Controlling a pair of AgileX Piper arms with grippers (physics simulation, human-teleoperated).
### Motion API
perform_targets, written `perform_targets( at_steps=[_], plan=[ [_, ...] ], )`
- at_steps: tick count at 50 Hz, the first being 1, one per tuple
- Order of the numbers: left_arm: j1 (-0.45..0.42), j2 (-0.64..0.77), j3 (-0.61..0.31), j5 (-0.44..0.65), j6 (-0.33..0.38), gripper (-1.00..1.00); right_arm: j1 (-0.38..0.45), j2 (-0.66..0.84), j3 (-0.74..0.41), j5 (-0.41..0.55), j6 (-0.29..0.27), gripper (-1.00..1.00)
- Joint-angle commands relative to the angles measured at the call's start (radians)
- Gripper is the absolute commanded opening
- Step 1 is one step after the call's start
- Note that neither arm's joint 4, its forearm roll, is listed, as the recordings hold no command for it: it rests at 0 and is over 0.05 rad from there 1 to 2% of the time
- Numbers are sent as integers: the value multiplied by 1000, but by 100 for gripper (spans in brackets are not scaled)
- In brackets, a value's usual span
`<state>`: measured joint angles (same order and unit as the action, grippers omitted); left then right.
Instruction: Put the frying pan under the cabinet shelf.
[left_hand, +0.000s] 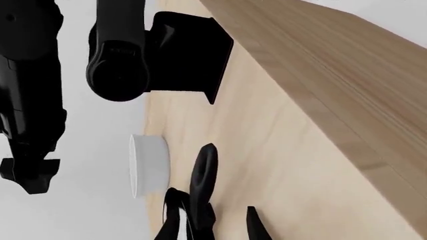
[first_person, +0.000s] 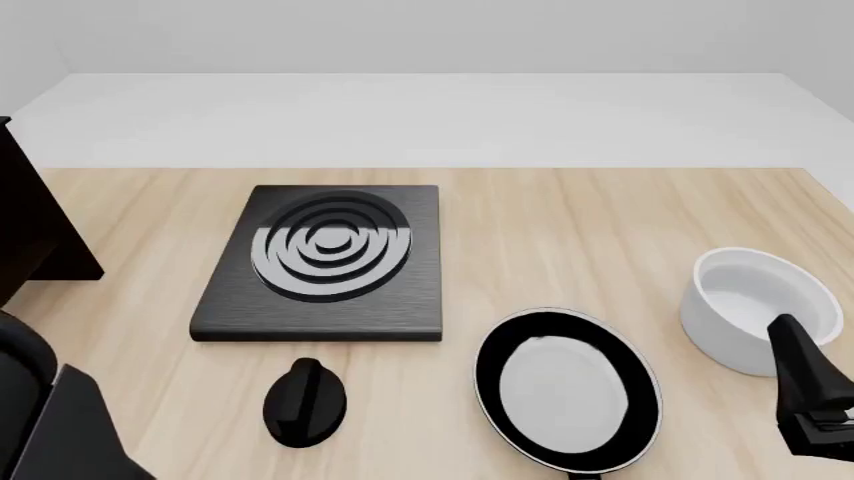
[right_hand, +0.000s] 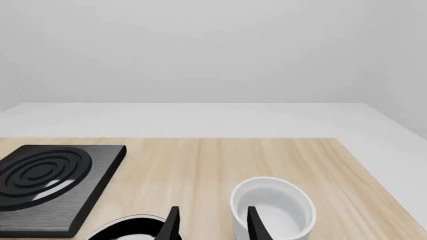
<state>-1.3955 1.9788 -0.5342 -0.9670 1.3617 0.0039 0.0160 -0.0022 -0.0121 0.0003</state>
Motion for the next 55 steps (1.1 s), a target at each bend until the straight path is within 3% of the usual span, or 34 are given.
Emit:
perform_targets(
  at_steps=[1,36,41,55],
  plan=[
    [12,104,-86,30,143,100,0,0,0,0,0,100],
    [41,141,-161,101,184,100,0,0,0,0,0,100],
    [51,171,-171,99,221,100,0,0,0,0,0,100],
    [67,173,-212,148,217,100,0,0,0,0,0,100]
  ],
)
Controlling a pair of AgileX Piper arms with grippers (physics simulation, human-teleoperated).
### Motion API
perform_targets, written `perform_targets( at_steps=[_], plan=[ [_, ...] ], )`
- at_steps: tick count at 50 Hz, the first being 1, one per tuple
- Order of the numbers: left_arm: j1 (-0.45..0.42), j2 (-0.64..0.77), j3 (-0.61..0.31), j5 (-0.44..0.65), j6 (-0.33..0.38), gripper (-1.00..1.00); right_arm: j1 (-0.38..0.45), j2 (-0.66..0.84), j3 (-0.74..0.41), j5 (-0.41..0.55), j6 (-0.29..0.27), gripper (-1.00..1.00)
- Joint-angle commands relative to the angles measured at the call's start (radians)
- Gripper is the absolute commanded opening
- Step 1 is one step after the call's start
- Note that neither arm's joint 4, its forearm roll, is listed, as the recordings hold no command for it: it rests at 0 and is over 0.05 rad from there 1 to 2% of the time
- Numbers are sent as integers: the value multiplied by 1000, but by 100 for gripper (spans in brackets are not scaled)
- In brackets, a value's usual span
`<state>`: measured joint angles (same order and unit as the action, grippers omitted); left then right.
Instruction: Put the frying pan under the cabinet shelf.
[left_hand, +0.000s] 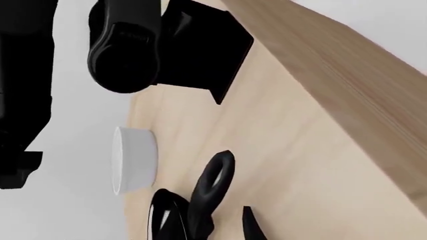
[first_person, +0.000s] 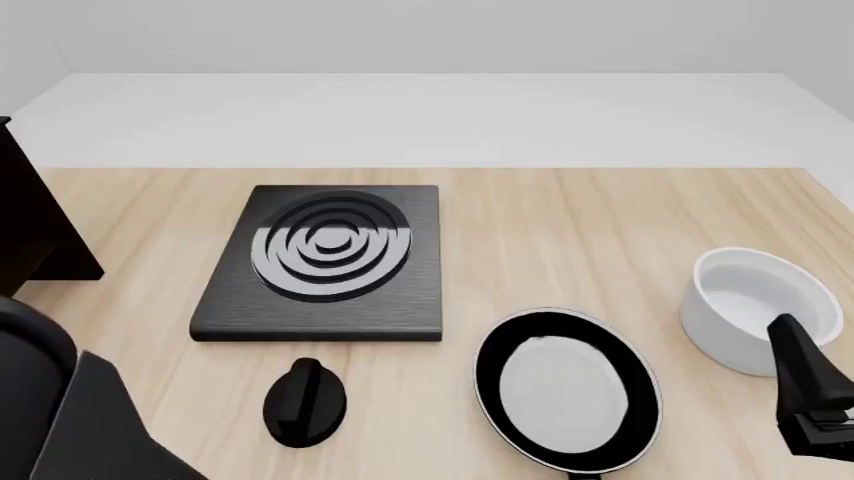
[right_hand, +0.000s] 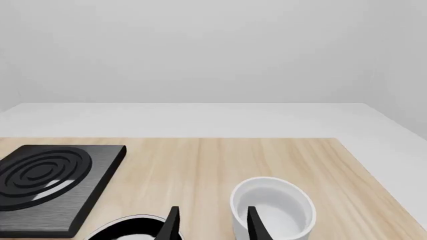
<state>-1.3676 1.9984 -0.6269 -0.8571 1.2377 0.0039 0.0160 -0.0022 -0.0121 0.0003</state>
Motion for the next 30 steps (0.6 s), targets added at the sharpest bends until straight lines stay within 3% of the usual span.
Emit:
perform_targets(
  at_steps=[1,30],
  plan=[
    [41,154,-123,43,342,100,0,0,0,0,0,100],
    [83,182,-190,135,405,100,0,0,0,0,0,100]
  ],
)
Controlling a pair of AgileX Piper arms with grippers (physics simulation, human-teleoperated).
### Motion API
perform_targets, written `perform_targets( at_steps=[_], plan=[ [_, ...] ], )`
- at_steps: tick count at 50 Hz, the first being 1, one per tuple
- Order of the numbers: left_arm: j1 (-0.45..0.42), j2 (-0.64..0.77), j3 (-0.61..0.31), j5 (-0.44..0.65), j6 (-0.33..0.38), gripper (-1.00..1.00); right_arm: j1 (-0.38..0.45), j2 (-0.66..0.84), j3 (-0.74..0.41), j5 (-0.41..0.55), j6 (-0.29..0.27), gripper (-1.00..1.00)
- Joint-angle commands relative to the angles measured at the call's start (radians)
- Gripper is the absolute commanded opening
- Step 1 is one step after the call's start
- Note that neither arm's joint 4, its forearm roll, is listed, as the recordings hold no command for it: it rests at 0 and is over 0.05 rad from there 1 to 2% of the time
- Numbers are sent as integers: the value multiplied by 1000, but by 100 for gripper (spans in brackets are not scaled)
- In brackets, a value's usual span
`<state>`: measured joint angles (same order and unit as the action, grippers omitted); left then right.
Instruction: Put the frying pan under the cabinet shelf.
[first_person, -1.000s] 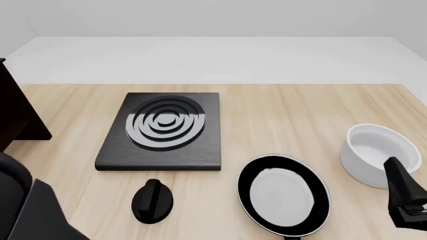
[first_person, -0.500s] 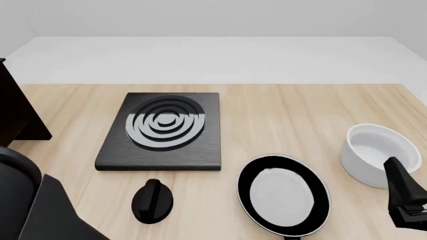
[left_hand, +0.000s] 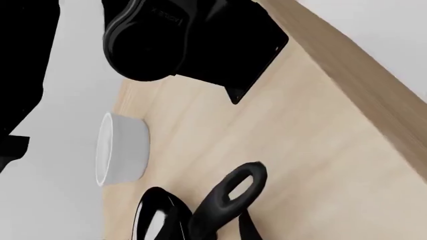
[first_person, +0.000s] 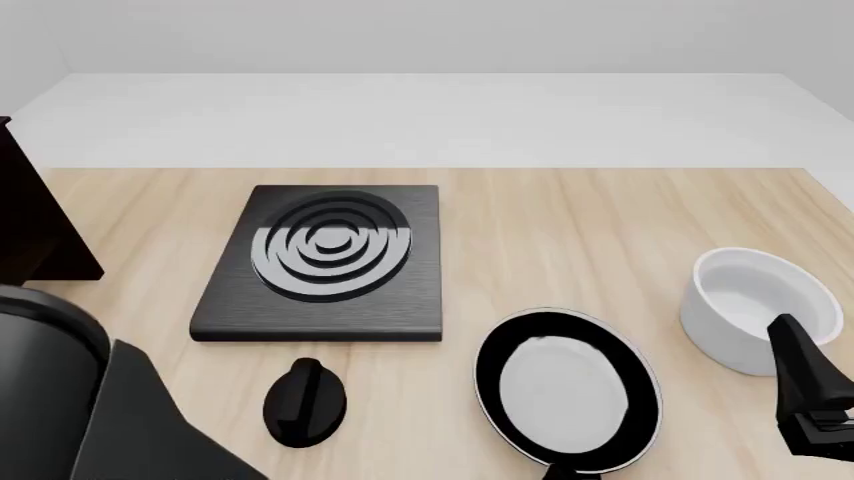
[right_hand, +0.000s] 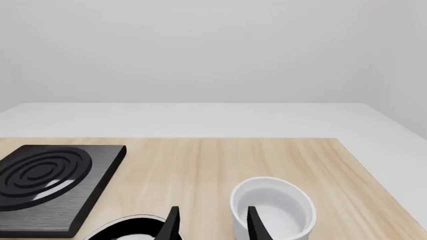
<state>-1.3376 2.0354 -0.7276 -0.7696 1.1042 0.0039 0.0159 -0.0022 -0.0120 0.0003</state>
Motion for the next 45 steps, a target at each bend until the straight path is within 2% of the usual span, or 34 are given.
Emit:
perform_targets(
  at_steps=[1,13,14,15,16,30,45],
  plan=[
    [53,146,-90,49,539,100,0,0,0,0,0,100],
    [65,171,-115,57,569,100,0,0,0,0,0,100],
    [68,187,-105,40,603,-100,0,0,0,0,0,100],
    [58,195,-79,-22,627,-100,0,0,0,0,0,100],
    [69,194,-91,15,624,-100,0,0,0,0,0,100],
    [58,165,-33,-5,616,-100,0,0,0,0,0,100],
    [76,50,-2,19,628,-100,0,0,0,0,0,100]
  ],
)
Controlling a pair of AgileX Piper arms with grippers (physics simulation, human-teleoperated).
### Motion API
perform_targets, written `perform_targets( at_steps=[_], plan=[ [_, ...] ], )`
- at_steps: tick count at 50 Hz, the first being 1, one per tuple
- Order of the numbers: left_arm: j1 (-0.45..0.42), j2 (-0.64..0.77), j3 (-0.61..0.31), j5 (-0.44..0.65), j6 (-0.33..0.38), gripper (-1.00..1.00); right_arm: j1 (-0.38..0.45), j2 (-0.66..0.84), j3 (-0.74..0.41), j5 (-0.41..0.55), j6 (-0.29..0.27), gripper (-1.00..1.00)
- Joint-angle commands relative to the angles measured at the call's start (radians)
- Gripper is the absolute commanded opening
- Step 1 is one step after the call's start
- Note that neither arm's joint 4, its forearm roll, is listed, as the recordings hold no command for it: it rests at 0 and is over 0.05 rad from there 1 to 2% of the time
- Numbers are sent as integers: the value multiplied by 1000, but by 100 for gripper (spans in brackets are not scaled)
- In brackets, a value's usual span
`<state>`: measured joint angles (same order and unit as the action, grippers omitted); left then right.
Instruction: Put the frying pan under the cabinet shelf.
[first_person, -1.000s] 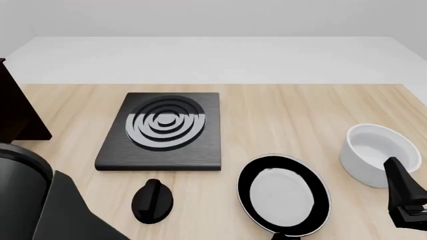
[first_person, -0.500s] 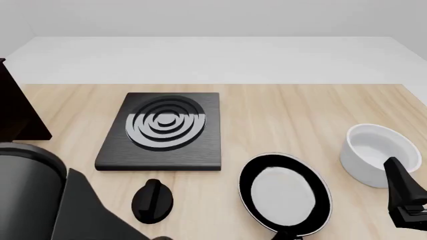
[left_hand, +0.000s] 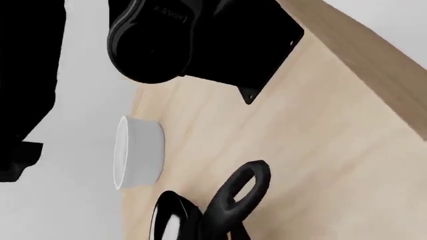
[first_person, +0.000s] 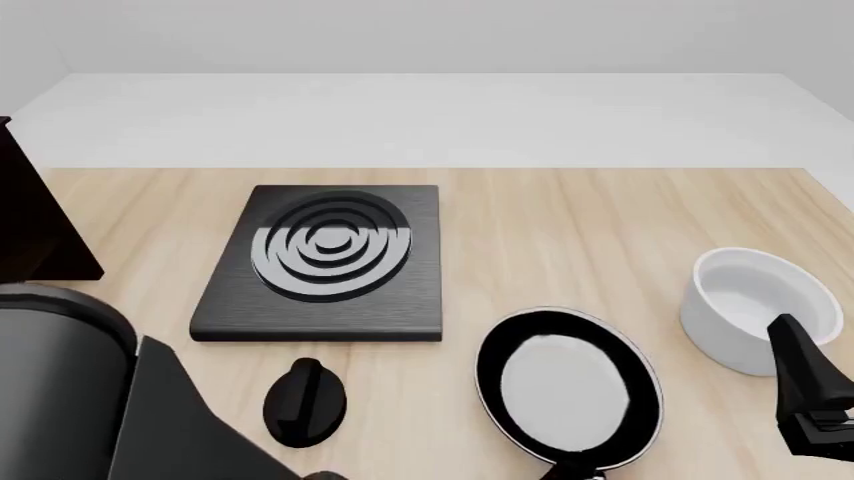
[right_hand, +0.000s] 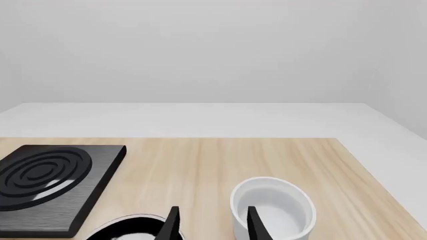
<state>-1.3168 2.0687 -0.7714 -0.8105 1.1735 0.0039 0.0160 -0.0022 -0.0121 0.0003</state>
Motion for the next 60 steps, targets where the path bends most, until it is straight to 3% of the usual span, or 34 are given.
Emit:
perform_targets(
  at_steps=[1,16,28,42,51,52,60],
  plan=[
    [54,5,46,59,559,-100,0,0,0,0,0,100],
    [56,-133,74,83,556,-100,0,0,0,0,0,100],
    [60,-194,95,93,593,-100,0,0,0,0,0,100],
    [165,-218,-64,182,554,-100,0,0,0,0,0,100],
    [250,-230,-153,226,484,-100,0,0,0,0,0,100],
    [261,-218,-150,220,509,-100,0,-1,0,0,0,100],
    [287,-275,-121,208,468,-100,0,-1,0,0,0,100]
  ],
)
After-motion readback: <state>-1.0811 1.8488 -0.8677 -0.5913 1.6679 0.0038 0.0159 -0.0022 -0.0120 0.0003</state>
